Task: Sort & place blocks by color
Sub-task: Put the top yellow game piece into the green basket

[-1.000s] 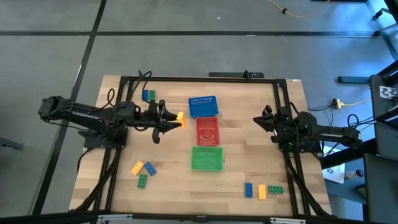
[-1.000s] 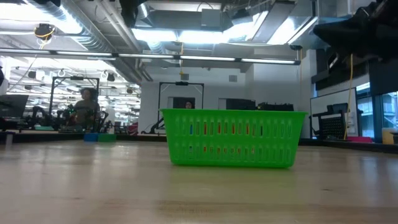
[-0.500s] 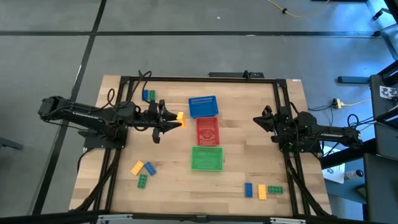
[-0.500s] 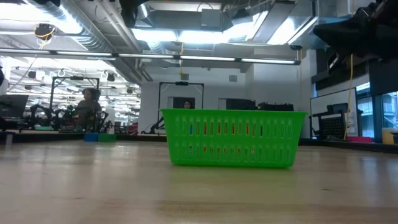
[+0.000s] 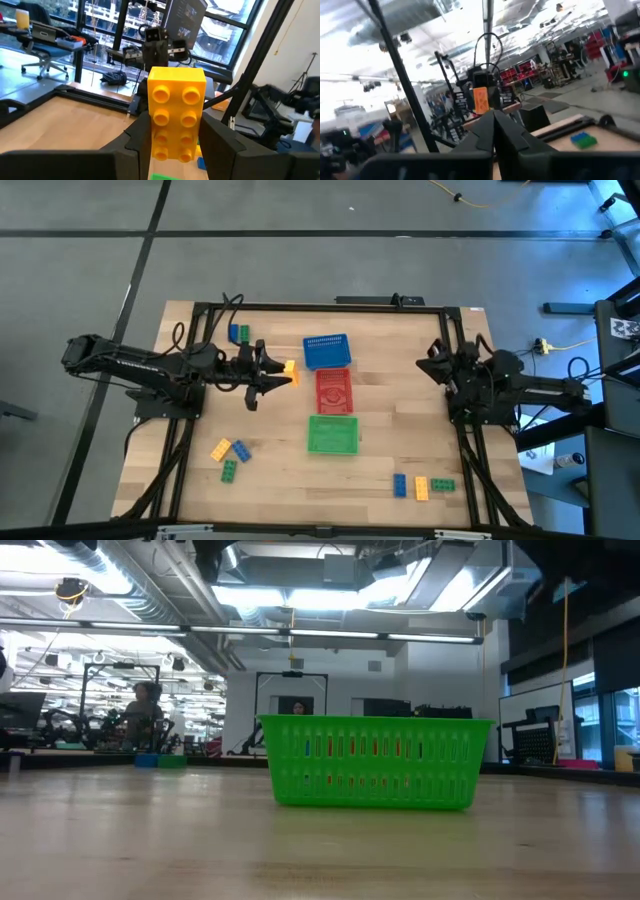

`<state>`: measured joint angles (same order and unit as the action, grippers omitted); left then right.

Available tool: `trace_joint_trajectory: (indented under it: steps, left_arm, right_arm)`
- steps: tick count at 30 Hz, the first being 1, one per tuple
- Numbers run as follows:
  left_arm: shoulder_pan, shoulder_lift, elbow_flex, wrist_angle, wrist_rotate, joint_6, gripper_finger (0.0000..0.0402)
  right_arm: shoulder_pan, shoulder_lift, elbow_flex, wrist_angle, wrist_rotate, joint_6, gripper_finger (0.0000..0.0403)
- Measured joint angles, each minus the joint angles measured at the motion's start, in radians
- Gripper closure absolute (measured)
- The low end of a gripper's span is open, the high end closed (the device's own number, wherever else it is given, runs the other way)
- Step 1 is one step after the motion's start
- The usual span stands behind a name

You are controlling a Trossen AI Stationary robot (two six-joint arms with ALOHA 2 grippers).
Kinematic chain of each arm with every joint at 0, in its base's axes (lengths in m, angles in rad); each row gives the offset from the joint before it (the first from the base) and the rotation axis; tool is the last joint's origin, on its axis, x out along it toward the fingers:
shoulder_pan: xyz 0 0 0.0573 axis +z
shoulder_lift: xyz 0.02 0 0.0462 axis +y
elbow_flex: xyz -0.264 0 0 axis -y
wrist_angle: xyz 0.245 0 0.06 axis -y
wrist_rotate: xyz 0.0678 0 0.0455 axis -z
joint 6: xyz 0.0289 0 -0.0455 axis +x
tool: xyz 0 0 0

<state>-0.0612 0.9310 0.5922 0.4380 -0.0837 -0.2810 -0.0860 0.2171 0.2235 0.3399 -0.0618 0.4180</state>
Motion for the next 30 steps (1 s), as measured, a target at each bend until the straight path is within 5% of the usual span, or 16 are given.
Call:
trace_joint_trajectory:
  steps: [16,30]
  left_arm:
    - [0.000,0.000,0.000,0.005,0.000,0.002,0.0276]
    - [0.000,0.000,0.000,0.004,0.000,0.002,0.0276]
  right_arm:
    - [0.000,0.491,0.373,-0.217,-0.116,-0.258,0.0399]
    - [0.000,0.541,0.381,-0.233,-0.091,-0.293,0.0401]
